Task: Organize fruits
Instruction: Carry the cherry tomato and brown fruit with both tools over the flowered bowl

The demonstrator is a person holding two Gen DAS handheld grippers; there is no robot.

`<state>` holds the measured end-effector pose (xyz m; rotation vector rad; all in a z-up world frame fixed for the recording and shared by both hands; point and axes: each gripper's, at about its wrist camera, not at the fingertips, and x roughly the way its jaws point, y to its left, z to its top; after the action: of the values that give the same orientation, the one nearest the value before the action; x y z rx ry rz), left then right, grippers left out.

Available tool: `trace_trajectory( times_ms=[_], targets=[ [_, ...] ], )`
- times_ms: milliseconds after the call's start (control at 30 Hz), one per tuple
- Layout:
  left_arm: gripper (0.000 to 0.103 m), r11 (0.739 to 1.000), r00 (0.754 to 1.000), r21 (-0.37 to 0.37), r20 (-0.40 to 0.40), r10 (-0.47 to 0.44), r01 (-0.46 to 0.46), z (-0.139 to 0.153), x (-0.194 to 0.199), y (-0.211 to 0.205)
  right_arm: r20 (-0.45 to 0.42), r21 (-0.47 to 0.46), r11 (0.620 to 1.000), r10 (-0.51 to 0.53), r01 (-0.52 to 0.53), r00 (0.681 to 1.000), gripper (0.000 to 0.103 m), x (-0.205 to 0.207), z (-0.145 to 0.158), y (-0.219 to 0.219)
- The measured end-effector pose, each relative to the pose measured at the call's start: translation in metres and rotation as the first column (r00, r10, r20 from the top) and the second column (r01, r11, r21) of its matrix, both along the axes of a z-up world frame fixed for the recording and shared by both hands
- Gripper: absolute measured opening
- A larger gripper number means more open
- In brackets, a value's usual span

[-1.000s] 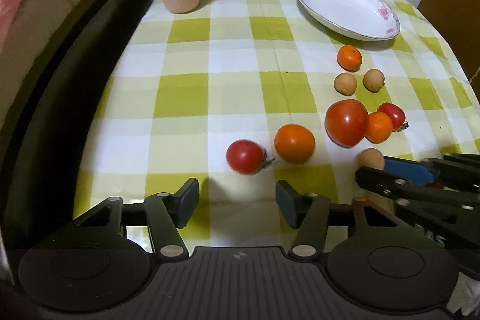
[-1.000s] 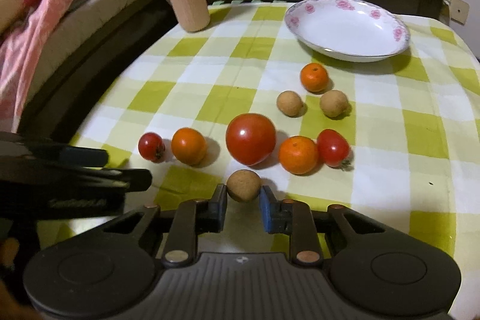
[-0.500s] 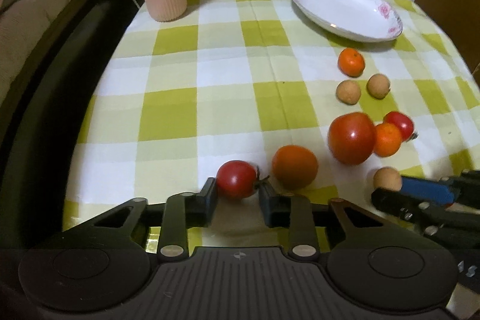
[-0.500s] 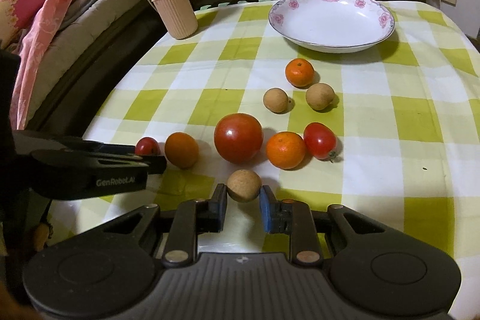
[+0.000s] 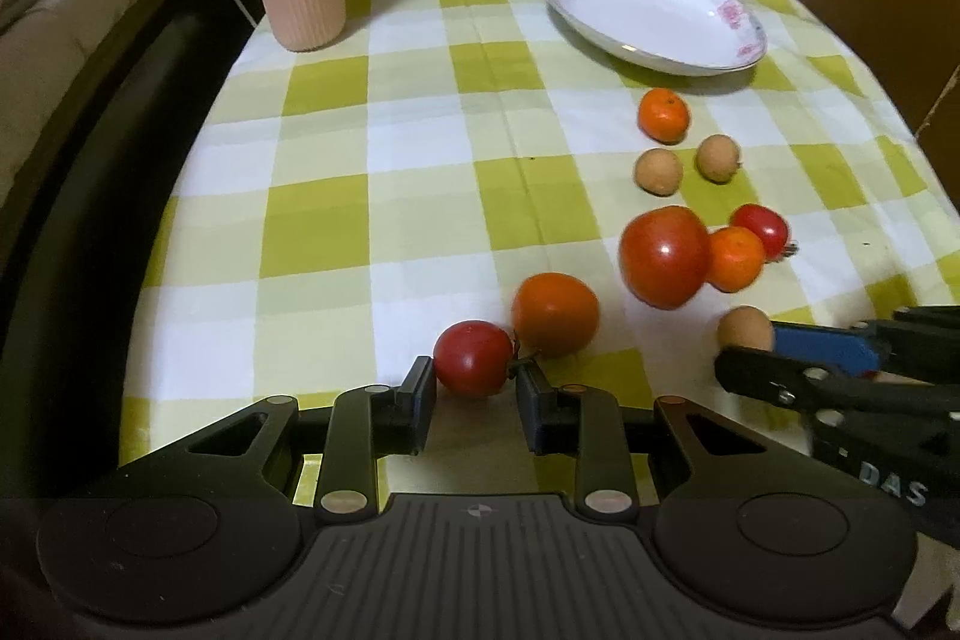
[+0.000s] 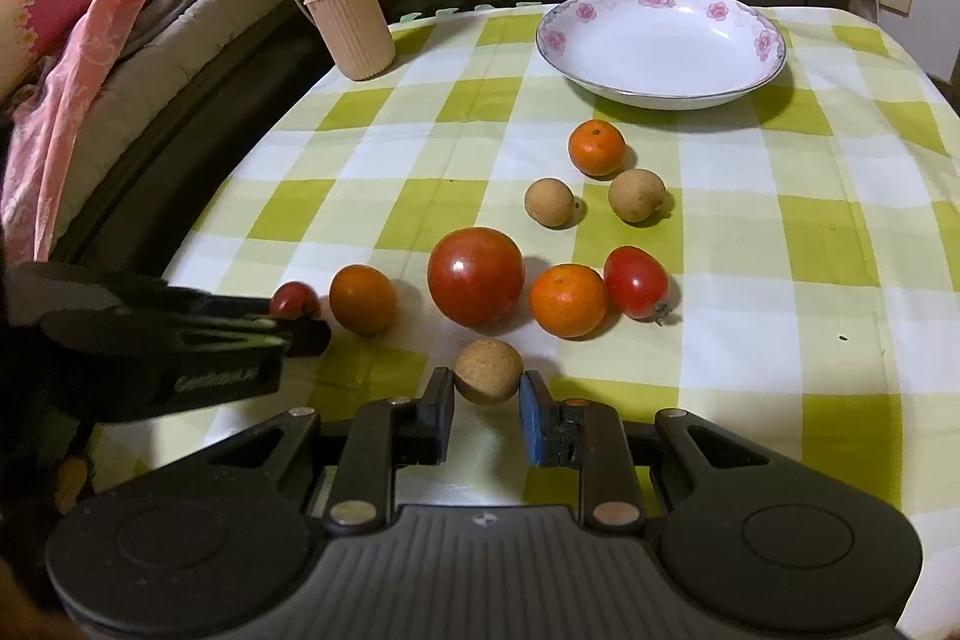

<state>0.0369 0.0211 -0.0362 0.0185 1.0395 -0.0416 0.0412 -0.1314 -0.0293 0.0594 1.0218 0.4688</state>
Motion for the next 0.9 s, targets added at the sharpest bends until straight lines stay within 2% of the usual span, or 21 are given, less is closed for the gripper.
trace_trajectory(
  times_ms=[200,467,900],
  targets=[
    [0.036,0.998,0.999,-0.031,0.023,-0.047,0.048,0.01,-0.01,-0.009,0.015,0.003,1.0,-0.003,0.003,1.0,0.023,-0.003,0.004,-0.001],
    [0.037,0.995,0.997,-0.072,0.053,-0.061,0.065,0.019,-0.002,-0.016,0.032,0.0,1.0,-0.025,0.025,0.999,0.023,0.001,0.009,-0.003],
    [0.037,0.986,0.985,-0.098,0.123,-0.119,0.131,0.039,0.043,-0.042,0.076,0.025,0.992,-0.126,0.124,0.989,0.023,0.039,0.031,-0.024]
  ],
)
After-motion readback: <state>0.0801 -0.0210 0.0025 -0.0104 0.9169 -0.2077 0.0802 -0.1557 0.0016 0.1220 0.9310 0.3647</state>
